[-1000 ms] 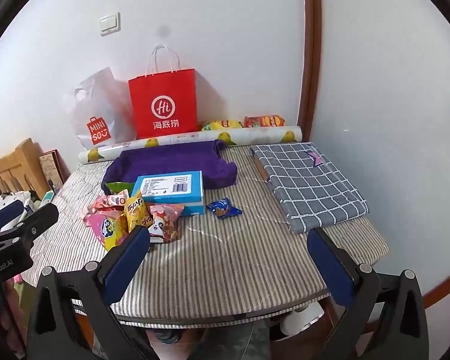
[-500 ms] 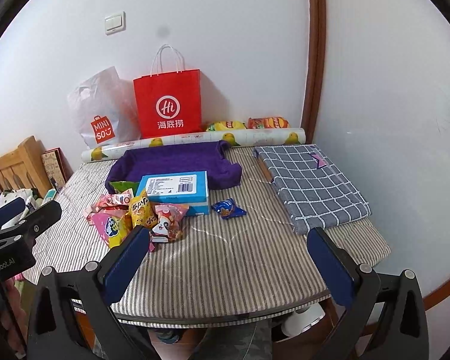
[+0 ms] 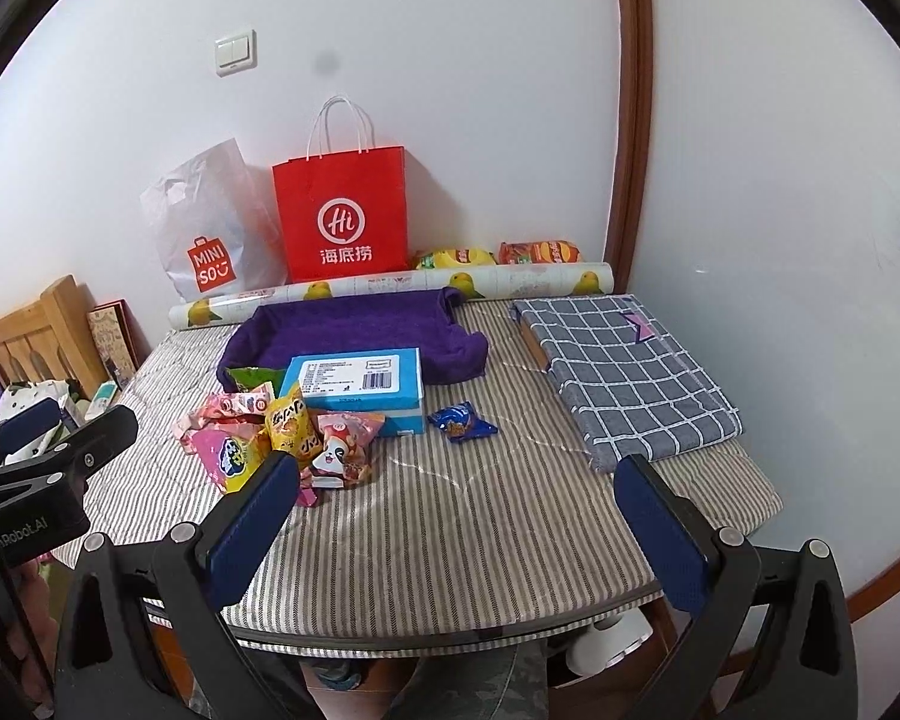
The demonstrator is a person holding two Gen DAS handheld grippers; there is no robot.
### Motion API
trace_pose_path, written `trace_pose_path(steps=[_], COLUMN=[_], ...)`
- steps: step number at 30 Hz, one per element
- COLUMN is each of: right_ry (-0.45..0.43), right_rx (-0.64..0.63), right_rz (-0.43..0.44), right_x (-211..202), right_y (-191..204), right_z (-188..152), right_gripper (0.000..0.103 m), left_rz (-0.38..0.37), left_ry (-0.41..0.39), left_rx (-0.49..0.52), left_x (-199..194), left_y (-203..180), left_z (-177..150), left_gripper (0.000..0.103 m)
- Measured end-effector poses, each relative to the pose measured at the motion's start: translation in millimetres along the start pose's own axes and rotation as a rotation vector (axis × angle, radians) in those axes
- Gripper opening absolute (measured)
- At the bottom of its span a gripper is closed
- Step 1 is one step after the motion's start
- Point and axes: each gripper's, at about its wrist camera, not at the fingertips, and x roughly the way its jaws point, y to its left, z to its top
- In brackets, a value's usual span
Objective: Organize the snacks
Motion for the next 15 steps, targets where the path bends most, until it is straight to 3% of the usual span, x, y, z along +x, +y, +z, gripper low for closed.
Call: trace_pose_path(steps=[15], right_ry=[-0.005], right_rx=[0.005], right_rz=[0.004], right_x=[-4.1], right_y=[-1.3], right_z=[-0.8], right_gripper=[0.103], left_rz=[-0.002], left_ry=[-0.001], left_rx=[0.003], left_x=[-1.7], left_y=[-2.5], left_z=[0.0], left_gripper=[0.103])
